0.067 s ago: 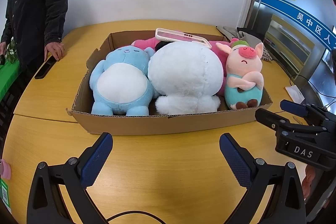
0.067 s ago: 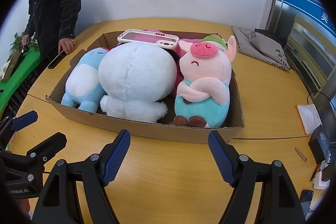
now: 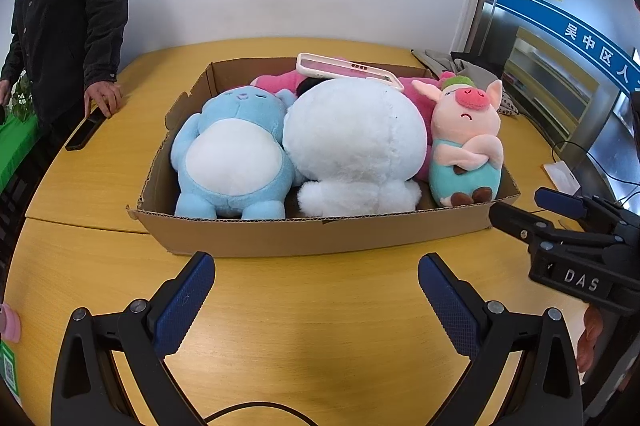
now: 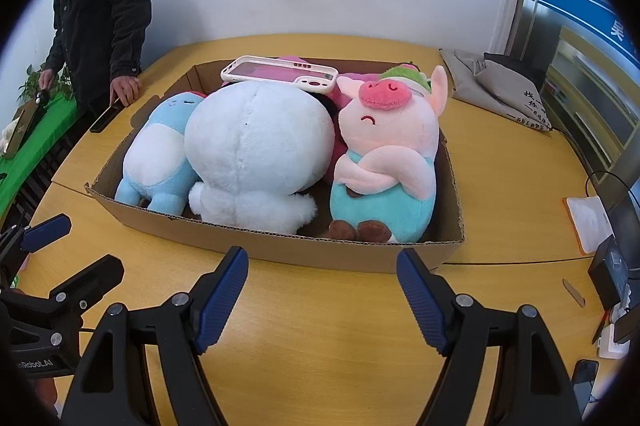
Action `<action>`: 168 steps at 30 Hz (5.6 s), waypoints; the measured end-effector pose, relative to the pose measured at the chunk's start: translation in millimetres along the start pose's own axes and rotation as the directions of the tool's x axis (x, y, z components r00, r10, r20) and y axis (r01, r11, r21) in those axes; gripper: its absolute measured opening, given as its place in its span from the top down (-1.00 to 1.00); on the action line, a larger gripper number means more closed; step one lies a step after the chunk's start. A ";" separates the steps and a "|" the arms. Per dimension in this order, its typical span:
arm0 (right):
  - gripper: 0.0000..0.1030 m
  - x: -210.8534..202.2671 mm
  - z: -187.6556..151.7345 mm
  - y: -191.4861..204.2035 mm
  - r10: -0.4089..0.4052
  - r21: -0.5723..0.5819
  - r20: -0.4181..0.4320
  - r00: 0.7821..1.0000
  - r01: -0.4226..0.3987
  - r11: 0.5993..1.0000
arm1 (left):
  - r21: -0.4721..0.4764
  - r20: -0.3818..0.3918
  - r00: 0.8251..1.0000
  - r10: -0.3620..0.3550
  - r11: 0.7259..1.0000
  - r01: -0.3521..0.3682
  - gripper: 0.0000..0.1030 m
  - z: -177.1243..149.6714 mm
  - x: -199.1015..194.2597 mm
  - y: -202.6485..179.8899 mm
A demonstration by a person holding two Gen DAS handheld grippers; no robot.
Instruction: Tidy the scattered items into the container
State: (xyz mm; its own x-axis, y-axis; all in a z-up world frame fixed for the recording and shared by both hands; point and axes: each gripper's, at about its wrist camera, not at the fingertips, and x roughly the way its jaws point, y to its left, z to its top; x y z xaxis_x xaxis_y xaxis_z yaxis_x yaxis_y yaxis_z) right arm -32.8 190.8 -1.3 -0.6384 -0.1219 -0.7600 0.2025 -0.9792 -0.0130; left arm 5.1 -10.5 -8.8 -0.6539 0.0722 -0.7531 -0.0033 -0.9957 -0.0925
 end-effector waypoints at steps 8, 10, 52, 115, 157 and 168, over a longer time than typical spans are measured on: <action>-0.49 13.0 -14.7 -19.3 0.081 0.008 0.017 0.997 -0.081 0.997 | 0.010 0.026 0.999 -0.029 1.000 0.029 -1.00 -37.7 11.2 47.9; -0.49 16.7 -20.0 -25.3 0.099 0.006 0.018 0.995 -0.099 0.995 | 0.028 0.005 1.000 -0.018 0.999 0.018 -1.00 -57.6 18.0 72.8; -1.00 83.4 -109.9 -177.7 0.243 -0.295 -0.118 0.963 -0.267 0.917 | 0.242 -0.094 0.994 -0.064 0.966 0.085 -1.00 -135.7 58.6 190.5; -1.00 87.8 -108.5 -184.0 0.244 -0.311 -0.121 0.962 -0.270 0.911 | 0.231 -0.102 0.993 -0.066 0.969 0.088 -1.00 -103.5 76.5 208.6; -1.00 83.2 -112.2 -180.3 0.241 -0.313 -0.120 0.963 -0.267 0.911 | 0.228 -0.100 0.993 -0.066 0.970 0.087 -1.00 -107.9 69.2 209.4; -1.00 84.4 -111.5 -180.8 0.241 -0.313 -0.121 0.963 -0.267 0.911 | 0.228 -0.099 0.993 -0.064 0.970 0.085 -1.00 -109.2 70.4 208.9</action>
State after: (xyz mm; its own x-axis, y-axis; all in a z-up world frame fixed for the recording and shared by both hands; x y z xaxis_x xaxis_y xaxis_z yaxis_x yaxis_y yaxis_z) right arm -40.6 375.6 -135.6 -0.4766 -0.3335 -0.8134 0.5876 -0.8091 -0.0126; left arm 41.0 -207.1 -152.3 -0.5740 0.1412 -0.8066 -0.2319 -0.9727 -0.0052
